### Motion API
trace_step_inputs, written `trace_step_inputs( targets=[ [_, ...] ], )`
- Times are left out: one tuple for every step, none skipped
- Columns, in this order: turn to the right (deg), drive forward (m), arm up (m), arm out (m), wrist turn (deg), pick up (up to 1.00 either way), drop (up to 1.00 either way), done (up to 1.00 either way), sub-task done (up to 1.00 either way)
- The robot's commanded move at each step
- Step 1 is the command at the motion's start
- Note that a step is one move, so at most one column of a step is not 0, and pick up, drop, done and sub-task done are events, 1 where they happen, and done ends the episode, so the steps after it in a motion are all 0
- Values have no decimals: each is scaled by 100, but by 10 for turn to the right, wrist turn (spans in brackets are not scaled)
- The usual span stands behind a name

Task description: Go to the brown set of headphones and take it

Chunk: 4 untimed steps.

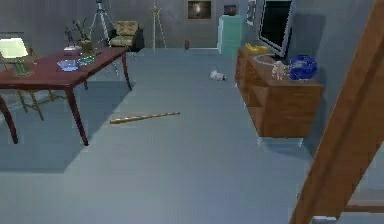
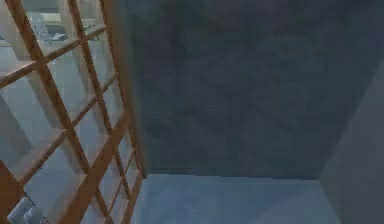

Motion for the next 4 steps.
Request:
trace_step_inputs(
  targets=[
    [0,70,0,0,0,0,0,0,0],
    [450,0,0,0,0,0,0,0,0],
    [30,0,0,0,0,0,0,0,0],
    [0,30,0,0,0,0,0,0,0]
  ],
)
